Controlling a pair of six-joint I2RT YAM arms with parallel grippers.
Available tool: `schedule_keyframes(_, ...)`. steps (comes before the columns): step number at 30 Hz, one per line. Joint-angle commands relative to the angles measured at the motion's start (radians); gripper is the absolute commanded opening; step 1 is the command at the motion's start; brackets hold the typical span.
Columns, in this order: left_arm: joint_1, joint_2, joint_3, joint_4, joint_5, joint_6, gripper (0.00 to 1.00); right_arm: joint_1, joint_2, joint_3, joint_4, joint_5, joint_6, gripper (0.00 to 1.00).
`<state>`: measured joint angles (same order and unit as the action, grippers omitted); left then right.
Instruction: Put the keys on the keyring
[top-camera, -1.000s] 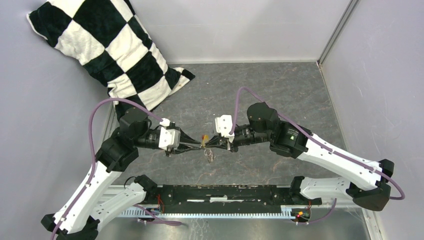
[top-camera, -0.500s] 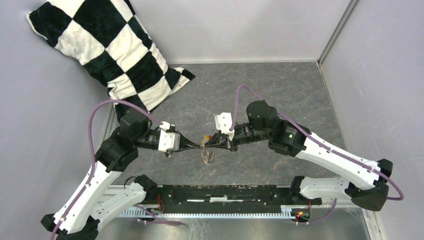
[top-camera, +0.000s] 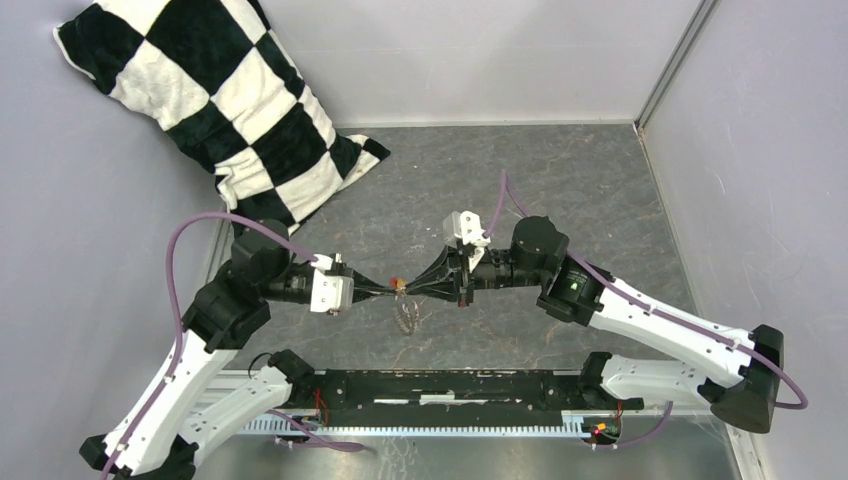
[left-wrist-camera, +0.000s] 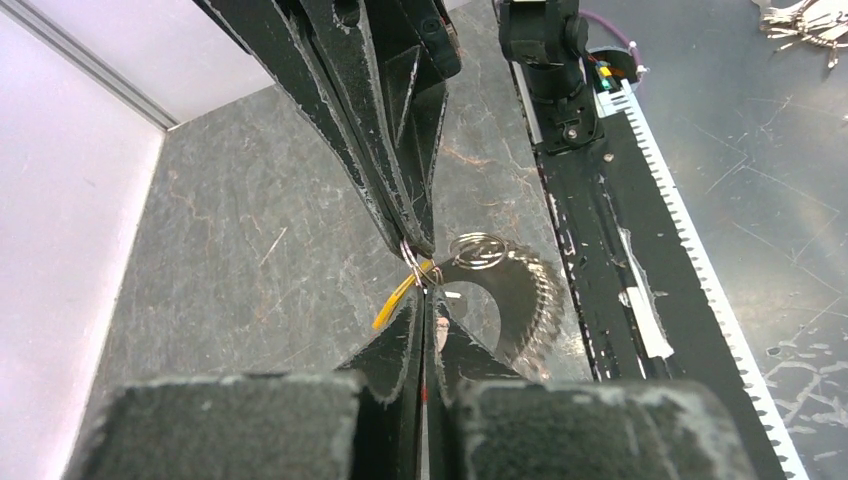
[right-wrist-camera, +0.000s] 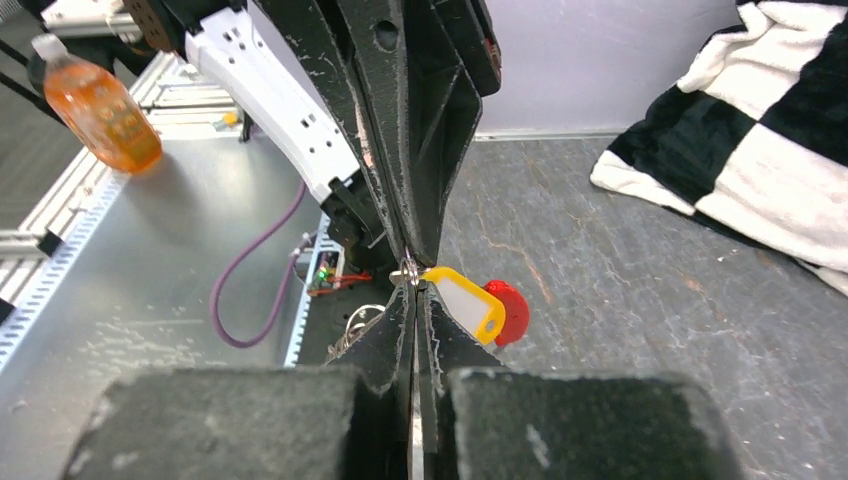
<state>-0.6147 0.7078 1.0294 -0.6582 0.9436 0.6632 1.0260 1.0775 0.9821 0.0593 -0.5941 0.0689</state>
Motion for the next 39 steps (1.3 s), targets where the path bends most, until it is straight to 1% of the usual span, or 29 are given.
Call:
schedule_keyframes(1,-0.004,-0.022,-0.003,0.008,0.020,0.083,0.02,-0.001,-0.032,-0.045,0.294,0.052,0.174,0.01)
schedule_keyframes(8,-0.003,-0.051,-0.027,0.008,0.020,0.159,0.02,-0.002,-0.039,-0.121,0.459,0.115,0.290,0.01)
schedule_keyframes(11,-0.003,-0.057,-0.032,0.009,0.017,0.172,0.02,-0.002,-0.028,-0.124,0.479,0.119,0.315,0.01)
schedule_keyframes(15,-0.003,-0.059,-0.031,0.009,0.003,0.161,0.03,-0.002,-0.040,-0.122,0.439,0.153,0.288,0.01)
schedule_keyframes(16,-0.003,-0.060,-0.033,0.009,0.001,0.156,0.10,-0.002,-0.041,-0.122,0.427,0.162,0.280,0.01)
schedule_keyframes(17,-0.003,-0.061,-0.034,0.009,-0.002,0.147,0.21,-0.002,-0.043,-0.120,0.417,0.163,0.271,0.01)
schedule_keyframes(18,-0.003,-0.061,-0.034,0.009,-0.002,0.136,0.27,-0.002,-0.044,-0.119,0.408,0.163,0.266,0.01)
schedule_keyframes(23,-0.003,-0.040,-0.009,0.009,-0.016,0.060,0.40,-0.003,-0.046,-0.122,0.384,0.168,0.243,0.01)
schedule_keyframes(25,-0.003,-0.025,0.013,0.009,-0.023,0.014,0.41,-0.001,-0.049,-0.122,0.372,0.170,0.222,0.01)
schedule_keyframes(28,-0.003,-0.014,0.021,0.084,-0.062,-0.147,0.42,-0.002,-0.051,-0.120,0.357,0.169,0.201,0.01)
schedule_keyframes(35,-0.003,-0.014,0.018,0.142,-0.100,-0.285,0.42,-0.001,-0.067,-0.134,0.375,0.162,0.185,0.01)
schedule_keyframes(39,-0.003,-0.009,0.032,0.142,-0.099,-0.300,0.42,-0.003,-0.073,-0.141,0.371,0.141,0.173,0.01)
